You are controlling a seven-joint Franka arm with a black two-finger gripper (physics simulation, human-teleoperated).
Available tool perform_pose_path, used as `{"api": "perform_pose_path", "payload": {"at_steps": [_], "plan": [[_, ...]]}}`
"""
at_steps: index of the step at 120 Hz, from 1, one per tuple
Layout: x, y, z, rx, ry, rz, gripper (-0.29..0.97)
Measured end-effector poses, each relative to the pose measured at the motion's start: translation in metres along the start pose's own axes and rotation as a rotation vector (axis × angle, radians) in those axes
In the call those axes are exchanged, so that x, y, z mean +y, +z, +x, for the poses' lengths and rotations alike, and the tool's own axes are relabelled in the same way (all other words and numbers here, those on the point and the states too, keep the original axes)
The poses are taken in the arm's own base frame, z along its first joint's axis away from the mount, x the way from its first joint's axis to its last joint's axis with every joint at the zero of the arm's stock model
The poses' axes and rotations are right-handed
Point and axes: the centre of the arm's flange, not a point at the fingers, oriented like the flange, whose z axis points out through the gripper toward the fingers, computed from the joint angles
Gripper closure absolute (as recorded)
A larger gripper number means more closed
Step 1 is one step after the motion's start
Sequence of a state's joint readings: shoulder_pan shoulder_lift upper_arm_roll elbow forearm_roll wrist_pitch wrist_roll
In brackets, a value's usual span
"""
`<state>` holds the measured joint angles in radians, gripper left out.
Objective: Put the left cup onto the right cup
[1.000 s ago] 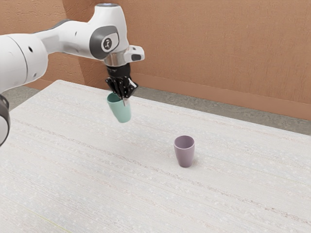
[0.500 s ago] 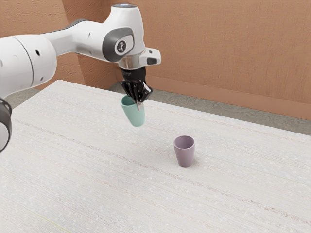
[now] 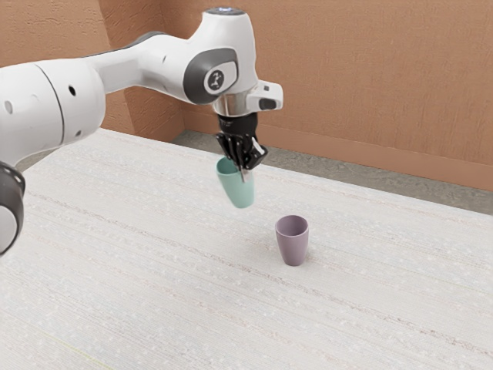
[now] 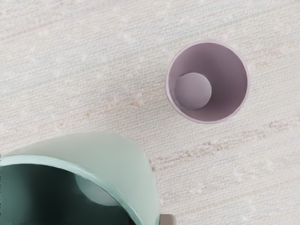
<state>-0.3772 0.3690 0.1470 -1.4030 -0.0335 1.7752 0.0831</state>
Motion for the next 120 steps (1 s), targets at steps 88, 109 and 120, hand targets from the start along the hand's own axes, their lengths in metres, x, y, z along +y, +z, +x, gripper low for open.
{"api": "perform_pose_path", "payload": {"at_steps": [88, 109, 120], "plan": [[0.053, 0.007, 0.03, 0.013, 0.076, 0.003, 0.79], [0.059, 0.013, 0.036, 0.012, 0.085, 0.003, 0.79], [0.063, 0.015, 0.039, 0.012, 0.09, 0.002, 0.79]]}}
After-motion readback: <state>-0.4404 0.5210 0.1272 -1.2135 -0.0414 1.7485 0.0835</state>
